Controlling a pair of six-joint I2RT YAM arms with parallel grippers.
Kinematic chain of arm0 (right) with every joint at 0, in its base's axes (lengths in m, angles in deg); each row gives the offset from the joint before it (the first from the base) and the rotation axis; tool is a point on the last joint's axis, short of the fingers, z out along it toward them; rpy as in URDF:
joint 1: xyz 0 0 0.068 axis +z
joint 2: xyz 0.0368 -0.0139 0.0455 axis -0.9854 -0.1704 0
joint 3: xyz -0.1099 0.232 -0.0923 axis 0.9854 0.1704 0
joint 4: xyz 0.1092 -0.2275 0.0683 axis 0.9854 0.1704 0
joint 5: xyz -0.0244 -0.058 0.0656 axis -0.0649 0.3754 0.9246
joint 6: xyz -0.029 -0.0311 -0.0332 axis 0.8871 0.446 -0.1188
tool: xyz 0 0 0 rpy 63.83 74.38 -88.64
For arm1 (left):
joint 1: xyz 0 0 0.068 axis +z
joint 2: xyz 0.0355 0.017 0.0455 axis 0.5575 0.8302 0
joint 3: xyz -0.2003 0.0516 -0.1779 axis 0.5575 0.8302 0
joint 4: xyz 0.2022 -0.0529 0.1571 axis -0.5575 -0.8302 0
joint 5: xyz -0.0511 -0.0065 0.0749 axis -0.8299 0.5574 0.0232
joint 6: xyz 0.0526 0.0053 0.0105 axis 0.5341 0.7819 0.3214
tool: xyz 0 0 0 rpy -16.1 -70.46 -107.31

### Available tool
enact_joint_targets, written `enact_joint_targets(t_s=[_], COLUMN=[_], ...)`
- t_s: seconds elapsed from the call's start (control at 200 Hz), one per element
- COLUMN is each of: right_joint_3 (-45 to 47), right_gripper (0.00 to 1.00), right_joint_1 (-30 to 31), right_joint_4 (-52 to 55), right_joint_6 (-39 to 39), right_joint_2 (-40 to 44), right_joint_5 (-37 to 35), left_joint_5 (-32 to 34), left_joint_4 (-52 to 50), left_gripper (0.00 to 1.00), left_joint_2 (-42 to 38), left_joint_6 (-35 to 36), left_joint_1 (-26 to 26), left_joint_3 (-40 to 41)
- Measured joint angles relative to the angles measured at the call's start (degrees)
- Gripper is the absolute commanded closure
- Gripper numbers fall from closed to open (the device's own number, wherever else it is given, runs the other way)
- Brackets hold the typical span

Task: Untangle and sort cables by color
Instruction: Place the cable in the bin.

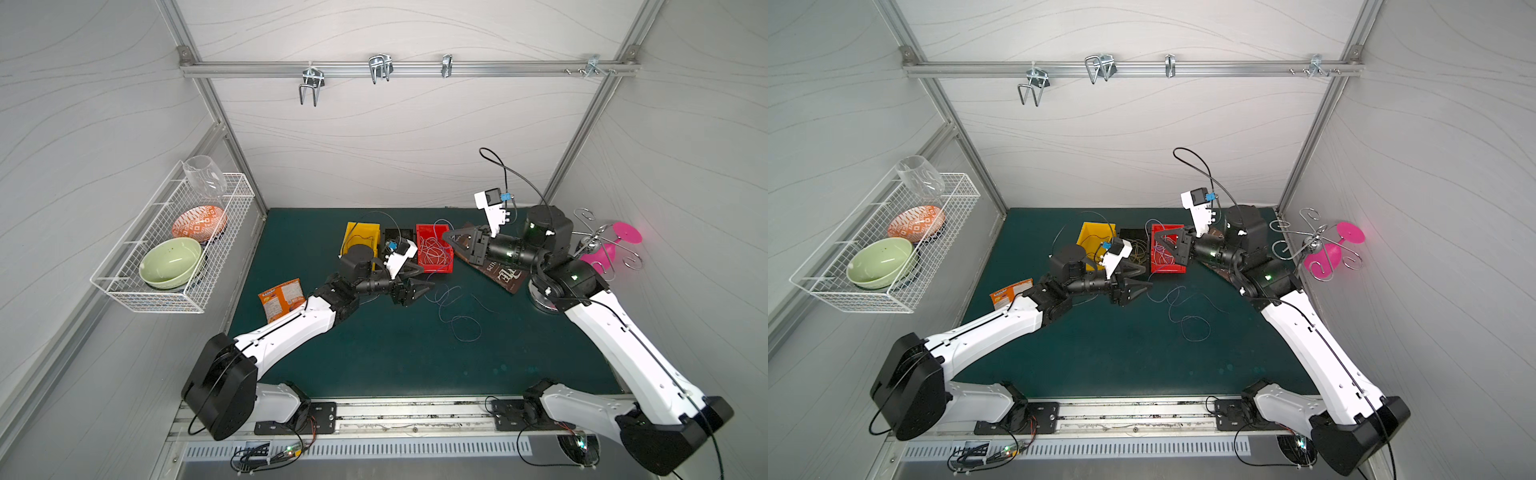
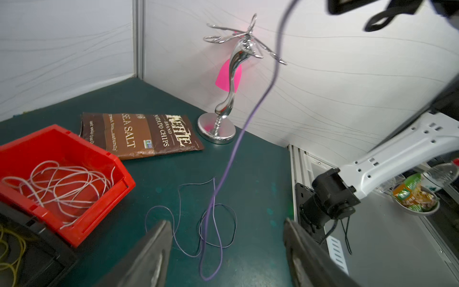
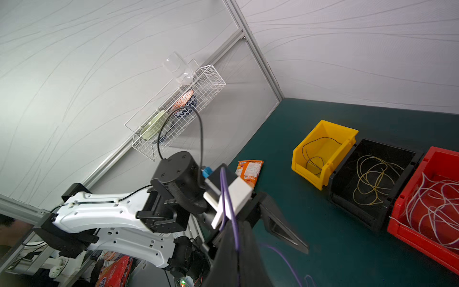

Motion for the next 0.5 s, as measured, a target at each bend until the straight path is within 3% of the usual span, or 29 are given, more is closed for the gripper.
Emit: enact_joint_targets(t_s=[0.085, 0.215, 0.315, 0.42, 0.5], right_joint_3=[0.0, 0.0, 0.0, 0.4, 1.2], right_gripper=[0.95, 0.95, 0.94, 0.92, 0.83], right_joint_1=[0.4, 0.5, 0.5, 0.5, 0.5], right_joint_4=[-0.7, -0.9, -0.7, 0.3, 1.6], right_joint_6=[-0.8, -1.3, -1.2, -0.2, 1.0], right_joint_2=[0.0, 0.0, 0.2, 0.9, 1.6], right_joint_5=[0.0, -0.4, -1.4, -3.3, -4.4], left_joint_5=[0.9, 1.9, 3.0, 5.0, 7.8], left_joint_4=[-0.5, -1.1, -1.6, -2.7, -3.5], left_gripper=[0.51, 0.83, 0.99, 1.0, 1.0], left_joint_2=[2.2, 2.8, 2.6, 1.1, -0.9], left_joint_6=[0.5, 1.1, 1.6, 2.4, 2.6], left_joint_1=[-0.9, -2.0, -2.3, -2.4, -2.4], left_joint_3=[-1.7, -2.5, -2.5, -2.3, -2.2])
